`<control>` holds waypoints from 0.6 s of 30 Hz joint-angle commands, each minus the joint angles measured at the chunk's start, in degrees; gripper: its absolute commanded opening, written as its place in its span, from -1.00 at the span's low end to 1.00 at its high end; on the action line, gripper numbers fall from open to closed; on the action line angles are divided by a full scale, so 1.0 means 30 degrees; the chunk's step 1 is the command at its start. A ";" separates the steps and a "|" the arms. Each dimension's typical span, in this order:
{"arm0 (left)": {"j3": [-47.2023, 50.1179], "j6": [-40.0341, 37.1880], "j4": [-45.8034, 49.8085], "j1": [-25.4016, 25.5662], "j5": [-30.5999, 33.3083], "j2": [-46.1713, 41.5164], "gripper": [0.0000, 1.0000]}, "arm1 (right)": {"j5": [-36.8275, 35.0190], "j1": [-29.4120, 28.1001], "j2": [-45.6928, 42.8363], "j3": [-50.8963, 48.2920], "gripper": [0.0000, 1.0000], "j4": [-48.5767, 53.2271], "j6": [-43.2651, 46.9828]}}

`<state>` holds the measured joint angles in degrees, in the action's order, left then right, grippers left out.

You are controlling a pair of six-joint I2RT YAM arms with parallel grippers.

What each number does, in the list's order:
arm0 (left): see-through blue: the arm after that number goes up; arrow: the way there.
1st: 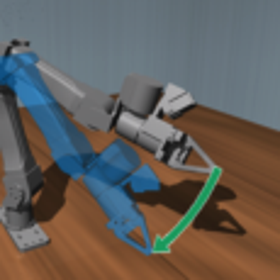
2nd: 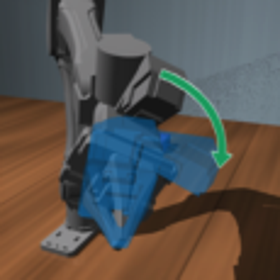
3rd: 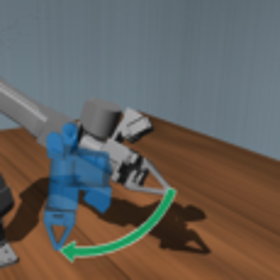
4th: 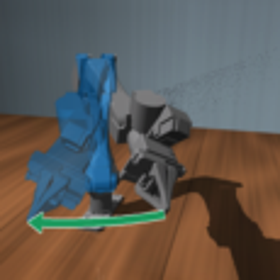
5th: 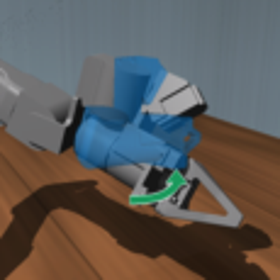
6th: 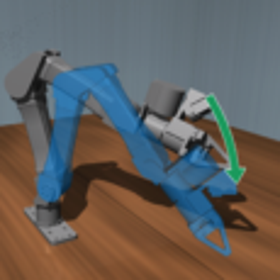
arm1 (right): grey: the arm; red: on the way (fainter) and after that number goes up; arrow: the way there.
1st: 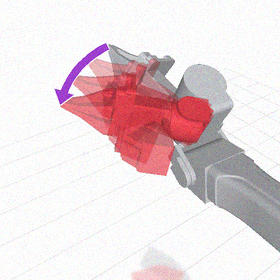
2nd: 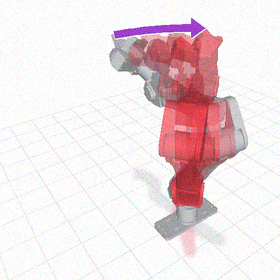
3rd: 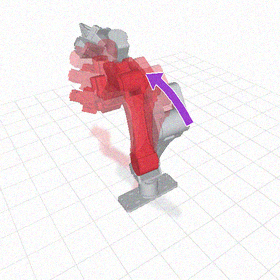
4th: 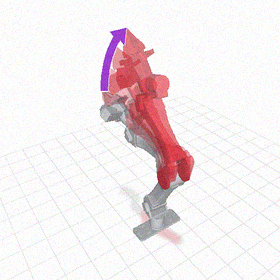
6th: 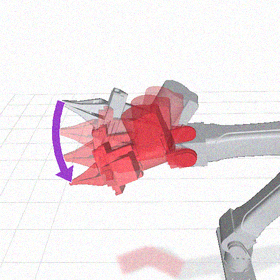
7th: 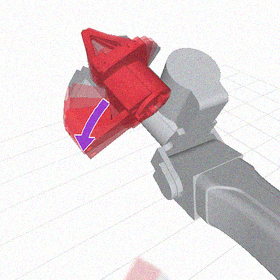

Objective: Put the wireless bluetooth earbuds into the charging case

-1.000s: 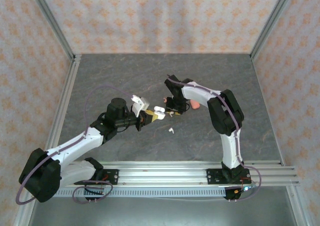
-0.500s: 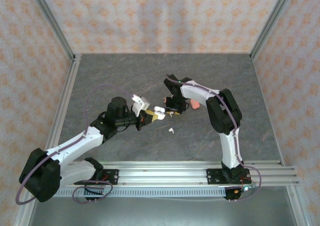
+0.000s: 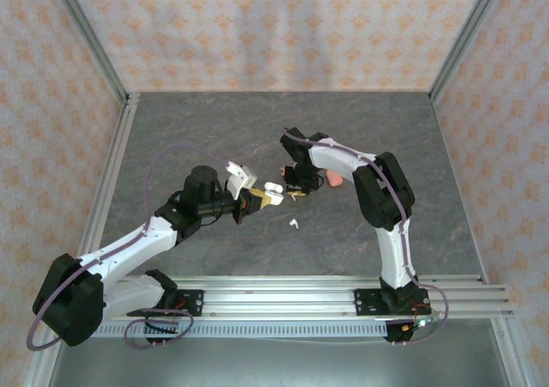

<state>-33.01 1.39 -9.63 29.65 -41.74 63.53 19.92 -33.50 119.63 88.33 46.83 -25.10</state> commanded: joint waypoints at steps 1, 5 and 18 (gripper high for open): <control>-0.0178 -0.0415 -0.0205 0.0199 0.0172 -0.0259 -1.00 | -0.0460 -0.0240 -0.1049 -0.0577 -0.57 -0.0657 -0.0420; 0.0073 -0.0177 -0.0847 0.0205 0.0716 -0.0374 -1.00 | -0.1327 -0.0242 -0.2559 -0.1388 -0.56 -0.1512 -0.1015; 0.1168 0.1380 -0.4645 0.0198 0.3165 -0.1020 -1.00 | -0.3356 -0.0610 -0.8212 -0.4482 -0.57 -0.5741 -0.2644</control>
<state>-30.15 3.64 -16.53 29.65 -35.46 61.91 14.00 -34.39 98.94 76.69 33.67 -31.35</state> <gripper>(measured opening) 0.054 0.219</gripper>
